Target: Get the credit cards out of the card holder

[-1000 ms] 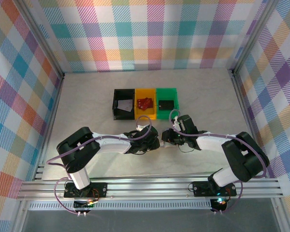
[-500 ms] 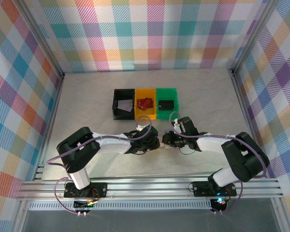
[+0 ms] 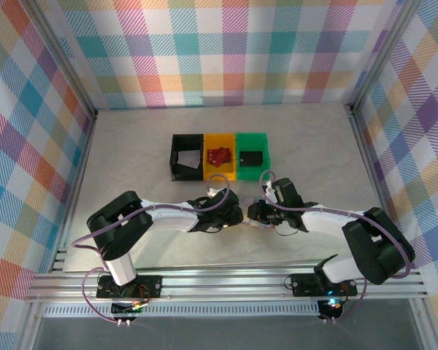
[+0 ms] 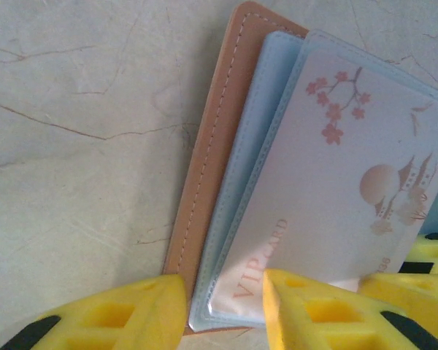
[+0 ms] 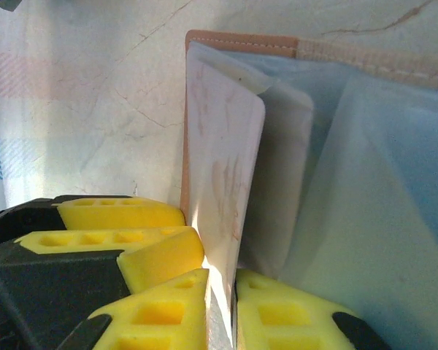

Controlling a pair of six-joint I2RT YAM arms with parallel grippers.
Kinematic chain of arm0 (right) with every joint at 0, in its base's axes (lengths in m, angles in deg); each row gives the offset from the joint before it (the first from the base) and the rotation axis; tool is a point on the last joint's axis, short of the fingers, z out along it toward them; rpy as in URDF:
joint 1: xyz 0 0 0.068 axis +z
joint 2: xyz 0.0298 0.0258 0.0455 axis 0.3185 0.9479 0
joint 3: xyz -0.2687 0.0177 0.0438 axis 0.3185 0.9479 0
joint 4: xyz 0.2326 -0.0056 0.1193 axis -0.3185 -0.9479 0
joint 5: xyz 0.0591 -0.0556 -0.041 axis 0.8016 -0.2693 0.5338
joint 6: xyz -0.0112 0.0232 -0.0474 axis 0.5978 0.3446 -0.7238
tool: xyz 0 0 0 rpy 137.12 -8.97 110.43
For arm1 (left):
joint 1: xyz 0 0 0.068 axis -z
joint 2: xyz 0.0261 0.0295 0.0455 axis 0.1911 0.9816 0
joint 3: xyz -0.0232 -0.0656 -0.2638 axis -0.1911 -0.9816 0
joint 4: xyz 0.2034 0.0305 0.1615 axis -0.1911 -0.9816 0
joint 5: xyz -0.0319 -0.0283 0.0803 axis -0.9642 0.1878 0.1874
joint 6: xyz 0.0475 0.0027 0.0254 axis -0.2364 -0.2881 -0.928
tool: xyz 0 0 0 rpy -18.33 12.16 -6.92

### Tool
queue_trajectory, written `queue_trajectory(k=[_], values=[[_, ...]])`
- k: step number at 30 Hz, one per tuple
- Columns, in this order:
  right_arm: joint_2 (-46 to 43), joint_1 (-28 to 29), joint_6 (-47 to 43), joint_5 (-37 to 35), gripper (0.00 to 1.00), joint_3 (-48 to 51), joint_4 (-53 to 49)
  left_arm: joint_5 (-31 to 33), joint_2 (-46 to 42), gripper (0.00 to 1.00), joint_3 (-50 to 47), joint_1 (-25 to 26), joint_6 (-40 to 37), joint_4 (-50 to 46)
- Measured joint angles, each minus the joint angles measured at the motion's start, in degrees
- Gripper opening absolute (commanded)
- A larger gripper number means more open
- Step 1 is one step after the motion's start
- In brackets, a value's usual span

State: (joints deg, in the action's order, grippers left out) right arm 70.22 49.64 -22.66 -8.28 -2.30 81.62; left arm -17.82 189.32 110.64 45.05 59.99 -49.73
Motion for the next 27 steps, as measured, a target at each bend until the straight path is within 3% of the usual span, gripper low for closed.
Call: queue_trajectory(k=[27], values=[[-3.8,-0.8,-0.1,0.3,0.01,1.3,-1.3,-0.7,0.6,0.37,0.1,0.0,0.0,1.7]])
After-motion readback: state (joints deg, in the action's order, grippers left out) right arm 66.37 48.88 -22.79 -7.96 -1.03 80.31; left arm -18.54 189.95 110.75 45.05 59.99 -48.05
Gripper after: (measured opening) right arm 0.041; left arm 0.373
